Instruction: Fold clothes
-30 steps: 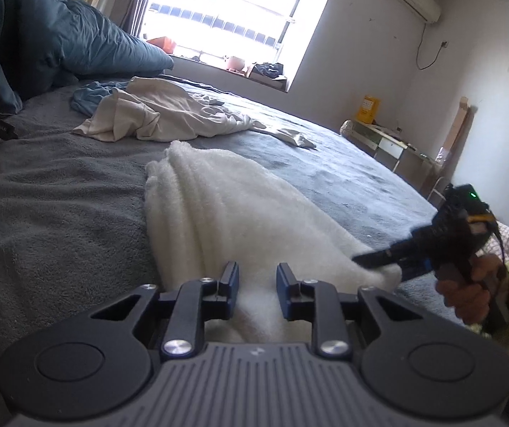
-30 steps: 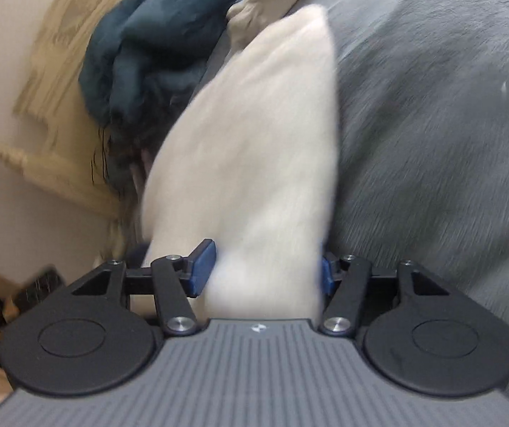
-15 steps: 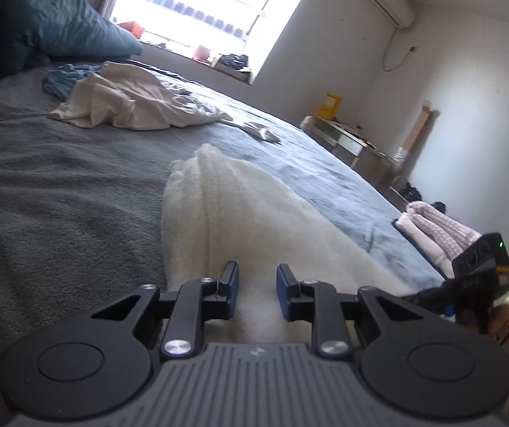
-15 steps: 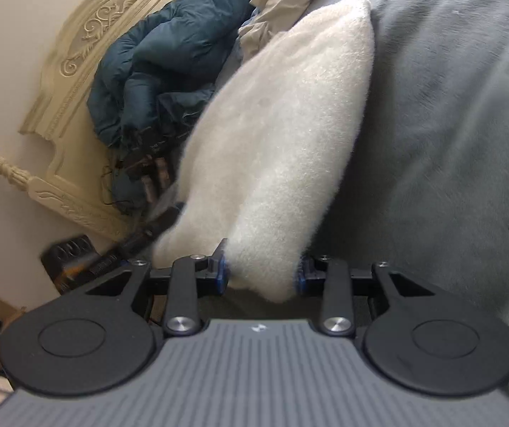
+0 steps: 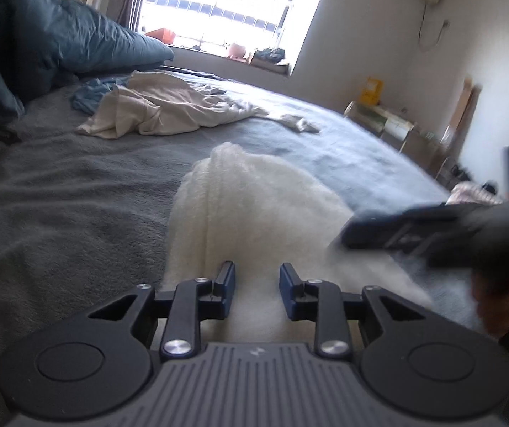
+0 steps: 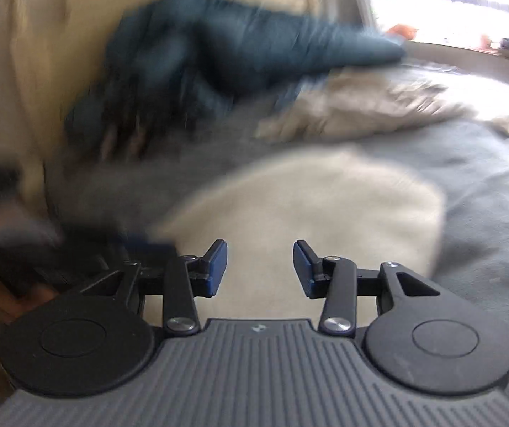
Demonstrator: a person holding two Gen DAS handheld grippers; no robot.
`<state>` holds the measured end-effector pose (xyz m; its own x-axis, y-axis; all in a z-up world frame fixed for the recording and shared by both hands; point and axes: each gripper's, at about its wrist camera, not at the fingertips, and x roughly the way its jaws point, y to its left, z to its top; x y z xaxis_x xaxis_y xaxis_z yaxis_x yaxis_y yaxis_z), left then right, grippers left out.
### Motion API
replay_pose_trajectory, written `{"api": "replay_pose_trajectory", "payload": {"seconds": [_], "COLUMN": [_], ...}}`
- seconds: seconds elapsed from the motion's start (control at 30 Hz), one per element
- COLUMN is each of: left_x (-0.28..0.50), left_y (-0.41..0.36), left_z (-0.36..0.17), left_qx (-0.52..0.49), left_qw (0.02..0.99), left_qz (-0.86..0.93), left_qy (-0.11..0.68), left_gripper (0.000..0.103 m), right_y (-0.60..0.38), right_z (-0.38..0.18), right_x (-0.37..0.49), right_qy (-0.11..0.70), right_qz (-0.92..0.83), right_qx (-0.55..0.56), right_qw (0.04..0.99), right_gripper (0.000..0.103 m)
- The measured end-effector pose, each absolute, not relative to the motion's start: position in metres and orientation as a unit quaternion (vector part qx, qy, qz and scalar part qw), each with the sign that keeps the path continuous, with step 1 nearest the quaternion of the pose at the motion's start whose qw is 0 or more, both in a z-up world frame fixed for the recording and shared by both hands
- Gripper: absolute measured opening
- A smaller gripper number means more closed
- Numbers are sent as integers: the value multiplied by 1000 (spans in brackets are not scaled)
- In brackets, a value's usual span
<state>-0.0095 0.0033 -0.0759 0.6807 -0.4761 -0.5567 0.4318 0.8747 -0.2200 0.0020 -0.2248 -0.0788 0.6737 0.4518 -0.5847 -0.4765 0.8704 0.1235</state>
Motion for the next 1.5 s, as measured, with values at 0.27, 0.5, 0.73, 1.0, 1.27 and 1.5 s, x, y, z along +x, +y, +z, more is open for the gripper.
{"api": "replay_pose_trajectory", "payload": {"seconds": [0.27, 0.5, 0.73, 1.0, 1.27, 1.5], "left_x": [-17, -14, -14, -18, -18, -20], "left_y": [-28, -40, -55, -73, -84, -92], "left_z": [-65, -57, -54, -53, -51, -52], "left_qx": [52, 72, 92, 133, 159, 181], "left_qw": [924, 919, 918, 916, 913, 910], "left_qz": [-206, -182, -156, -130, -115, -101], "left_qy": [319, 342, 353, 354, 357, 358], "left_gripper": [35, 37, 40, 41, 42, 44], "right_y": [-237, -229, -223, -224, -234, -249], "right_z": [-43, -76, -64, -91, -91, -90], "right_x": [35, 102, 130, 168, 183, 178], "right_qy": [293, 357, 310, 329, 322, 326], "right_qz": [249, 248, 264, 242, 226, 202], "right_qx": [19, -15, -2, 28, 73, 57], "right_qw": [923, 900, 913, 912, 916, 922], "right_gripper": [29, 21, 21, 21, 19, 14]}}
